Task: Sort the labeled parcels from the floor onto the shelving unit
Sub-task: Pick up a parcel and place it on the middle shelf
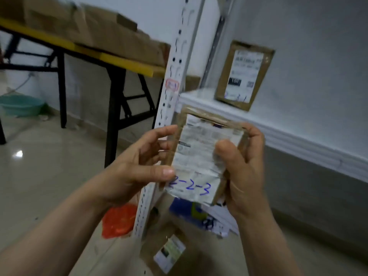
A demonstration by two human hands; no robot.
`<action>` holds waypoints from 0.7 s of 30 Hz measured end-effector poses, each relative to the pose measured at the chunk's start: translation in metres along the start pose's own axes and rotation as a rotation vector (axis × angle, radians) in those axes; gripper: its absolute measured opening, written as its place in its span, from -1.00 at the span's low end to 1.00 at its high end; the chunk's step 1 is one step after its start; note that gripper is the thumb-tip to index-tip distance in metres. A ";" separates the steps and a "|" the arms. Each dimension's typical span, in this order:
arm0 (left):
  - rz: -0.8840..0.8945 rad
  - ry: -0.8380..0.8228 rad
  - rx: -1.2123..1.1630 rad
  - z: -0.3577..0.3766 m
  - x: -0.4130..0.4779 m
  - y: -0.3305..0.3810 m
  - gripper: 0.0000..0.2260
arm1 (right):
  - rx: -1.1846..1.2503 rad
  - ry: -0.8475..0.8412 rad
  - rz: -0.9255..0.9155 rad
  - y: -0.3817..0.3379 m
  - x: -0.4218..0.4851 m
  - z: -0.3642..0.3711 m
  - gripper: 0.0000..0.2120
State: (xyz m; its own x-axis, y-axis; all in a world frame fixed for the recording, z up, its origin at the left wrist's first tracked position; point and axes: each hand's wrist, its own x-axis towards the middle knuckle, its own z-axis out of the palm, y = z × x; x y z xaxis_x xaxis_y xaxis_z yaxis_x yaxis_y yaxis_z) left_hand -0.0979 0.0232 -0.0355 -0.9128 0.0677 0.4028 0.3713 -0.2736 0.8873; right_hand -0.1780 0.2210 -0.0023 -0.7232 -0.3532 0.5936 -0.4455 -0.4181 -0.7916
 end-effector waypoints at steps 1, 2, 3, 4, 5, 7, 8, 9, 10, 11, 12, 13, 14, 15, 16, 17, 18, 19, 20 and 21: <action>0.066 0.001 0.022 0.010 0.012 0.020 -0.18 | 0.001 -0.009 -0.097 -0.019 0.013 0.001 -0.42; 0.133 -0.007 0.042 0.020 0.027 0.040 -0.17 | -0.002 -0.023 -0.176 -0.038 0.028 0.002 -0.48; 0.195 -0.023 0.060 0.030 0.044 0.058 -0.18 | -0.012 -0.031 -0.246 -0.058 0.044 0.001 -0.52; 0.242 -0.038 0.075 0.041 0.063 0.075 -0.22 | -0.024 -0.024 -0.304 -0.079 0.062 0.000 -0.53; 0.269 -0.043 0.087 0.051 0.084 0.092 -0.27 | -0.035 -0.003 -0.343 -0.101 0.081 -0.003 -0.54; 0.273 -0.027 0.085 0.069 0.126 0.125 -0.35 | -0.051 0.039 -0.361 -0.140 0.121 -0.010 -0.55; 0.256 -0.023 0.078 0.078 0.146 0.142 -0.36 | -0.054 0.061 -0.352 -0.159 0.139 -0.014 -0.56; 0.229 -0.025 0.077 0.087 0.164 0.159 -0.37 | -0.057 0.093 -0.334 -0.177 0.157 -0.018 -0.56; 0.200 -0.034 0.077 0.096 0.182 0.178 -0.38 | -0.066 0.132 -0.311 -0.196 0.174 -0.021 -0.56; 0.173 -0.044 0.072 0.106 0.198 0.196 -0.39 | -0.080 0.171 -0.284 -0.215 0.191 -0.025 -0.58; 0.150 -0.053 0.066 0.115 0.214 0.215 -0.41 | -0.093 0.208 -0.257 -0.235 0.206 -0.029 -0.59; 0.132 -0.059 0.062 0.125 0.229 0.233 -0.41 | -0.105 0.240 -0.234 -0.254 0.220 -0.032 -0.59; 0.119 -0.067 0.056 0.134 0.242 0.251 -0.41 | -0.118 0.266 -0.217 -0.274 0.234 -0.035 -0.59; 0.110 -0.076 0.047 0.144 0.254 0.269 -0.41 | -0.131 0.289 -0.205 -0.293 0.246 -0.037 -0.58; 0.104 -0.085 0.037 0.153 0.265 0.285 -0.41 | -0.143 0.307 -0.198 -0.313 0.257 -0.038 -0.57; 0.103 -0.097 0.027 0.163 0.277 0.303 -0.41 | -0.154 0.318 -0.198 -0.334 0.269 -0.040 -0.56; 0.105 -0.111 0.017 0.172 0.288 0.320 -0.42 | -0.169 0.326 -0.198 -0.354 0.280 -0.040 -0.55; 0.108 -0.127 0.010 0.181 0.297 0.336 -0.43 | -0.187 0.335 -0.199 -0.375 0.290 -0.040 -0.55; 0.110 -0.144 0.009 0.189 0.306 0.354 -0.42 | -0.207 0.343 -0.203 -0.395 0.300 -0.041 -0.54; 0.109 -0.163 0.011 0.198 0.315 0.371 -0.42 | -0.223 0.347 -0.208 -0.414 0.309 -0.041 -0.55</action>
State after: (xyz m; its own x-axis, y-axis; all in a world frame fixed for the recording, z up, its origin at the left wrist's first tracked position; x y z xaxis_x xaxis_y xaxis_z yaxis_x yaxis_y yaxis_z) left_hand -0.2139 0.1332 0.4650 -0.8280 0.1928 0.5266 0.4687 -0.2775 0.8386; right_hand -0.2387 0.3196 0.5034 -0.7235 0.0364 0.6894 -0.6749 -0.2471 -0.6953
